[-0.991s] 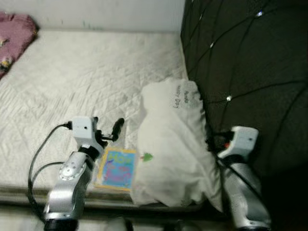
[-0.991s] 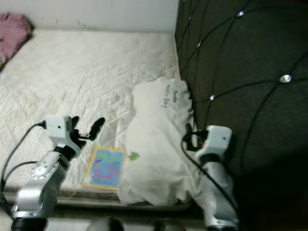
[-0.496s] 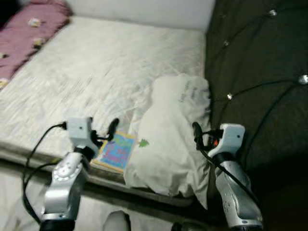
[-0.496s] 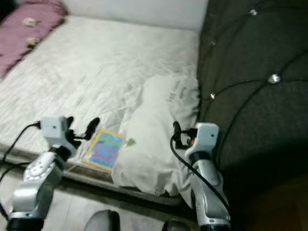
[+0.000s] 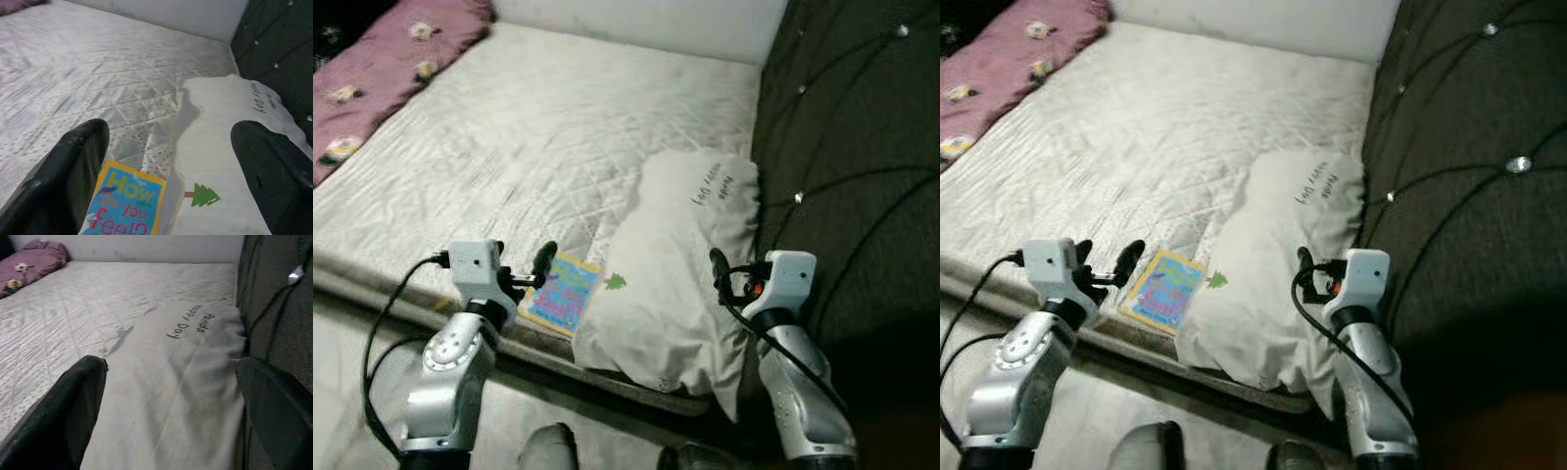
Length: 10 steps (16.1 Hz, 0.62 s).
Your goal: Clean up the room
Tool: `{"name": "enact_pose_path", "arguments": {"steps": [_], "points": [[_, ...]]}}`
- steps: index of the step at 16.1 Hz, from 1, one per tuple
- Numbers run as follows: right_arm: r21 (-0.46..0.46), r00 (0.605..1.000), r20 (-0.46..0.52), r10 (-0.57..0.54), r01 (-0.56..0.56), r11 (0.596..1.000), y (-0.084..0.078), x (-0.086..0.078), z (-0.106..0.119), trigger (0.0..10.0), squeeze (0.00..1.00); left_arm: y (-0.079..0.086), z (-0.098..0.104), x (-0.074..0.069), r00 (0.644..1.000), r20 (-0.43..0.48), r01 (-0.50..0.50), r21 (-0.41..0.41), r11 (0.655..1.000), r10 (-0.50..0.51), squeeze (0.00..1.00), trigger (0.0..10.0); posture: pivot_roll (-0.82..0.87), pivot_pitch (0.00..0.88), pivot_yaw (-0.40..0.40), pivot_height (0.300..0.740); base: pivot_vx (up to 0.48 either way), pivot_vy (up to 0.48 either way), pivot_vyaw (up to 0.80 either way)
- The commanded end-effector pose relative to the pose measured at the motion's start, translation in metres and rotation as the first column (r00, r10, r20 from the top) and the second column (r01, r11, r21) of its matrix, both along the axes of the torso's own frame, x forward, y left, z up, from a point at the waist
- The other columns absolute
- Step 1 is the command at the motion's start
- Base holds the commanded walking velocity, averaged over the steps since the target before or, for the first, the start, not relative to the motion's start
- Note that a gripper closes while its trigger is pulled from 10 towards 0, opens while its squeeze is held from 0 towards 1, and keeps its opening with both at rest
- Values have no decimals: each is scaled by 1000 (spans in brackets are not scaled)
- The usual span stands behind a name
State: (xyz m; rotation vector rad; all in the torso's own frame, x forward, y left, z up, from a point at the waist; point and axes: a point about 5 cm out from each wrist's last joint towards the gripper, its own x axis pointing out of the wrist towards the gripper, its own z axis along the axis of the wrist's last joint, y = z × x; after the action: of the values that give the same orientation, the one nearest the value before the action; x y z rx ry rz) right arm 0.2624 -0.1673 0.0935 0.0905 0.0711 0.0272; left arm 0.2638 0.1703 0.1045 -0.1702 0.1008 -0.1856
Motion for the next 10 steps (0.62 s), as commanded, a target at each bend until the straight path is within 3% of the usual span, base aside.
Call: {"name": "enact_pose_path", "arguments": {"steps": [1, 10], "points": [[-14, 998, -2, -63, 63, 998, -17, -3, 2, 10000, 0, 1, 2, 0, 1000, 3, -1, -6, 1000, 1, 0, 10000, -27, 115, -15, 740, 0, 480, -700], [-20, 998, 3, -66, 66, 998, -19, -2, 4, 10000, 0, -1, 3, 2, 1000, 4, -5, -18, 1000, 5, 0, 10000, -31, 120, -19, 740, 0, 480, -59]]}}
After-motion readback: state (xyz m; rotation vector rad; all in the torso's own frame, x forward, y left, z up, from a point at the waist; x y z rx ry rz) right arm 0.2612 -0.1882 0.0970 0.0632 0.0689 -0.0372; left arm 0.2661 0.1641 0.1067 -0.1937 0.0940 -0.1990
